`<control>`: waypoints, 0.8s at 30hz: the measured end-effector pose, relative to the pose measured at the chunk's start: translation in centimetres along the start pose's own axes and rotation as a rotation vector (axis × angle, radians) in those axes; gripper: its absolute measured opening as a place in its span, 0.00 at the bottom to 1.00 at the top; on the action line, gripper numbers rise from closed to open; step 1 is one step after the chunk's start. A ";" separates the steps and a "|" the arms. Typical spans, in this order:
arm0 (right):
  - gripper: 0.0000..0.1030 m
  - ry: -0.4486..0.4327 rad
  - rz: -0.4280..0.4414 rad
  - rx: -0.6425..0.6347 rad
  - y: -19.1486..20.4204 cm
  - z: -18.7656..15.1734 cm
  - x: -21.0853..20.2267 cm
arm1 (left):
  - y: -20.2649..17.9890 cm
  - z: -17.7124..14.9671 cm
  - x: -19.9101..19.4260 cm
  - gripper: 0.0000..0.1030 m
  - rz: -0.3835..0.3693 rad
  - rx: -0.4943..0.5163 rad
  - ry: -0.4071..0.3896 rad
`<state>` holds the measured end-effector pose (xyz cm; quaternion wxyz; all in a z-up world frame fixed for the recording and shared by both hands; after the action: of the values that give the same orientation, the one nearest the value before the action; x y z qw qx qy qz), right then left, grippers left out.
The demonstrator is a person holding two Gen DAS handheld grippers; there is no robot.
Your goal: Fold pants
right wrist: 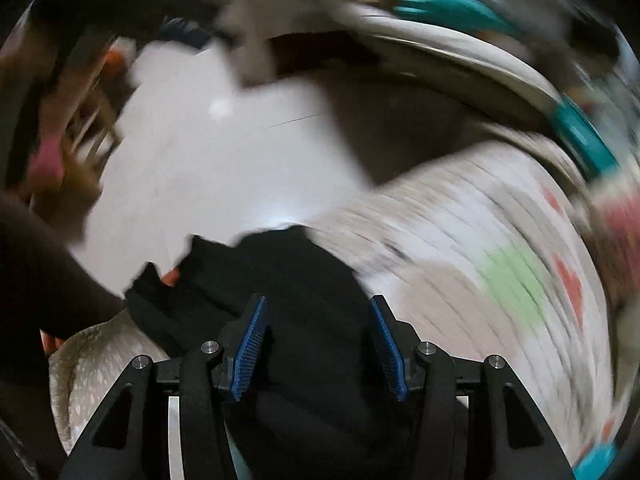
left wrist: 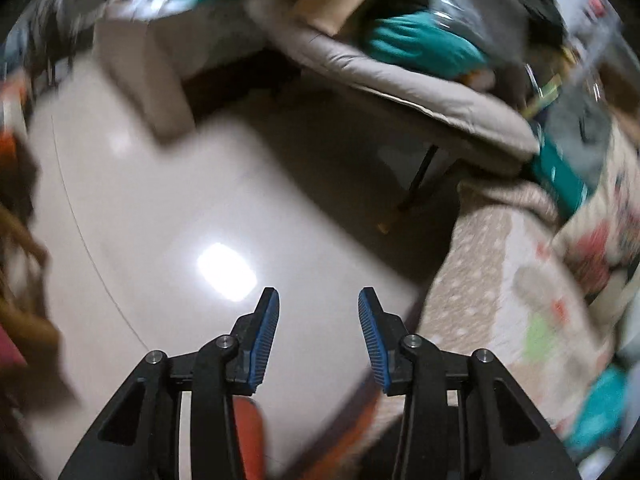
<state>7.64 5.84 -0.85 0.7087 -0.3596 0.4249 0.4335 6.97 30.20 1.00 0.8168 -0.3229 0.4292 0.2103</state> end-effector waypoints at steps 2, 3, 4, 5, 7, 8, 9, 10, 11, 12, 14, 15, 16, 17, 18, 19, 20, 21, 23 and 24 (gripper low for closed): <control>0.53 0.014 0.007 -0.077 2.1 1.3 1.3 | 0.4 0.2 0.0 0.39 -0.064 -0.055 0.021; 0.53 0.020 0.009 -0.109 2.9 1.7 1.8 | 0.5 0.2 -0.1 0.39 -0.092 -0.074 0.026; 0.53 0.025 0.011 -0.140 3.6 2.0 2.2 | 0.4 0.0 -0.3 0.39 -0.104 -0.084 0.023; 0.52 0.037 0.023 -0.177 4.4 2.3 2.8 | 0.5 0.0 -0.5 0.39 -0.116 -0.091 0.017; 0.15 0.088 0.046 -0.216 5.6 2.4 3.8 | 0.9 0.1 -1.2 0.39 -0.138 -0.115 0.004; 0.11 0.097 0.032 -0.220 5.6 2.7 4.3 | 1.4 0.1 -1.7 0.39 -0.144 -0.129 -0.004; 0.10 0.087 0.018 -0.215 5.4 3.0 4.3 | 1.7 0.1 -2.0 0.39 -0.148 -0.143 -0.011; 0.10 0.073 0.006 -0.188 4.9 3.5 4.0 | 2.1 0.4 -2.1 0.39 -0.150 -0.154 -0.015; 0.10 0.061 0.000 -0.162 4.3 3.8 3.6 | 2.4 0.6 -2.2 0.39 -0.150 -0.170 -0.022; 0.10 0.043 -0.004 -0.117 3.3 4.3 3.1 | 2.7 0.7 -2.3 0.39 -0.153 -0.189 -0.029; 0.10 0.011 0.005 -0.015 0.9 5.3 2.2 | 3.2 0.8 -2.5 0.39 -0.165 -0.212 -0.034; 0.12 -0.001 0.012 0.033 0.0 5.8 1.9 | 3.4 0.8 -2.6 0.39 -0.168 -0.222 -0.039; 0.12 -0.006 0.039 0.101 -1.4 6.0 1.8 | 3.6 0.8 -2.8 0.39 -0.169 -0.227 -0.042; 0.13 -0.002 0.057 0.148 -2.1 6.4 2.1 | 3.6 0.8 -2.8 0.39 -0.170 -0.229 -0.046; 0.13 0.004 0.064 0.200 -3.1 6.5 2.4 | 3.4 0.8 -2.9 0.39 -0.169 -0.226 -0.049; 0.13 0.019 0.048 0.231 -4.0 6.3 3.0 | 3.3 0.8 -3.0 0.39 -0.170 -0.221 -0.050; 0.13 0.034 0.036 0.243 -4.1 6.5 3.6 | 3.1 0.8 -3.0 0.39 -0.172 -0.214 -0.052; 0.13 0.057 0.030 0.259 -4.6 6.2 4.2 | 3.0 0.8 -3.0 0.39 -0.173 -0.212 -0.052; 0.35 0.088 0.064 0.294 -5.2 5.6 4.9 | 2.9 0.8 -3.0 0.39 -0.180 -0.213 -0.049; 0.63 0.105 0.071 0.304 -5.1 5.4 5.1 | 2.9 0.8 -3.0 0.39 -0.184 -0.216 -0.048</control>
<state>15.25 10.32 -2.76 0.7161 -0.2552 0.5343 0.3697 4.04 32.59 2.84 0.8032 -0.4418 0.3531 0.1871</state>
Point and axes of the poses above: each gripper's, at about its wrist camera, not at the fingertips, and x roughly the way its jaws point, y to its left, z to its top, the point moved 2 cm from there along x, roughly the way its jaws point, and after that the axes turned 3 degrees about -z, right-handed, at the moved point
